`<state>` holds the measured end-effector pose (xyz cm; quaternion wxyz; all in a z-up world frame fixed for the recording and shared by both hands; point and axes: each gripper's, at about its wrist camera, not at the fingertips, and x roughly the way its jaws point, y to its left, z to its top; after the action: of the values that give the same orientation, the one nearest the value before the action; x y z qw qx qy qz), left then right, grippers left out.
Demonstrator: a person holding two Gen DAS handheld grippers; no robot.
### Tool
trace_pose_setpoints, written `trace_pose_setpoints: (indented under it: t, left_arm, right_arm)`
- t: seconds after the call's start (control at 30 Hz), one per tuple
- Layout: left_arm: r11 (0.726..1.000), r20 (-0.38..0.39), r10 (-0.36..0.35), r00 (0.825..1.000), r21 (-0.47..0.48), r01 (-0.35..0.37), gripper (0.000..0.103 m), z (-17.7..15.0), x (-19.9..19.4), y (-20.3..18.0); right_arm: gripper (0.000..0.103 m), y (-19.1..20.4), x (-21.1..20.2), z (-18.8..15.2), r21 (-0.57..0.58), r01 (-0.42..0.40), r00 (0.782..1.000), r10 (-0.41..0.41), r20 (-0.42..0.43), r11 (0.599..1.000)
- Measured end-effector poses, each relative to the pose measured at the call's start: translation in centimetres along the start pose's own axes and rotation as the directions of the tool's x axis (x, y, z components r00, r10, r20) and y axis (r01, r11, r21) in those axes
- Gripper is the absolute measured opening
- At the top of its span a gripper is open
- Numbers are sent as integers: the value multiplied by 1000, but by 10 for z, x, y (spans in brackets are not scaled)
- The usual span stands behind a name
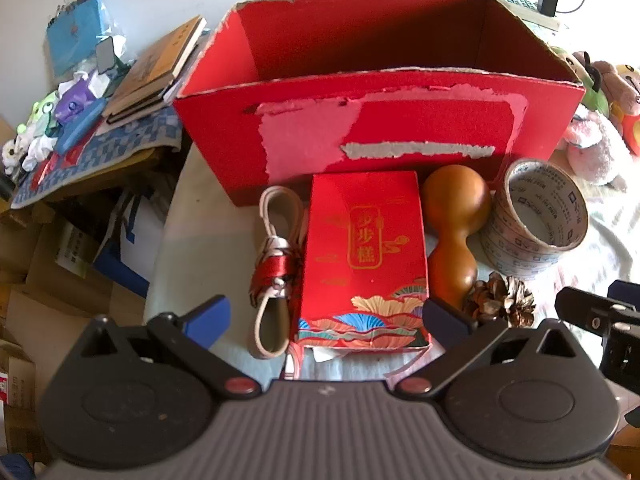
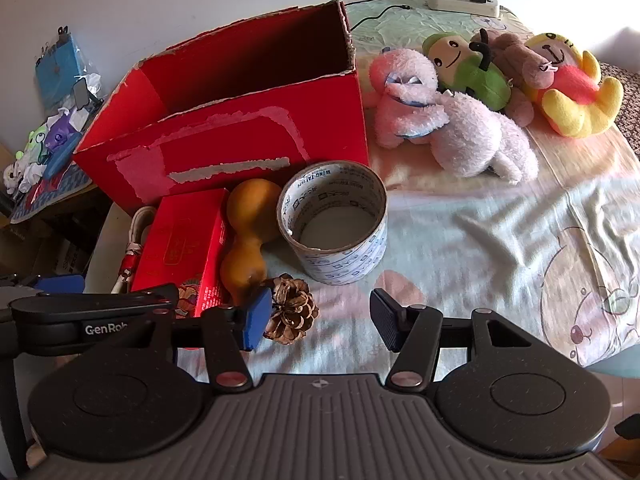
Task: Organize objects
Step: 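Reach the right gripper toward the tape roll beside the gourd, then grasp the clear packing tape roll by its rim with the right gripper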
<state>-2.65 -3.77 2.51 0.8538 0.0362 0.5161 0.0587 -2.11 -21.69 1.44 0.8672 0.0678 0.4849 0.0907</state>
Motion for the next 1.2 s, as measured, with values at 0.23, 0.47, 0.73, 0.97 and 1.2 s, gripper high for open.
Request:
trace_pose_setpoints:
  t: [0.23, 0.47, 0.73, 0.97, 1.2]
  left_arm:
    - [1000, 0, 1, 1000, 3, -1, 102, 5, 9, -1]
    - [1000, 0, 0, 1000, 4, 0, 102, 8, 14, -1]
    - [991, 52, -132, 990, 20, 131, 89, 15, 7, -1]
    - [941, 118, -338, 934, 29, 337, 71, 31, -4, -11]
    - [904, 68, -427, 902, 15, 427, 50, 54, 15, -41]
  right_arm:
    - [58, 1, 1, 0, 0, 0, 1000, 0, -5, 1000]
    - [58, 1, 3, 0, 8, -6, 1000, 6, -9, 1000]
    - [46, -21, 2, 2, 87, 8, 999, -11, 37, 996]
    - [36, -42, 8, 17, 125, -30, 997, 21, 70, 992]
    - [28, -61, 26, 40, 114, -65, 997, 61, 40, 991]
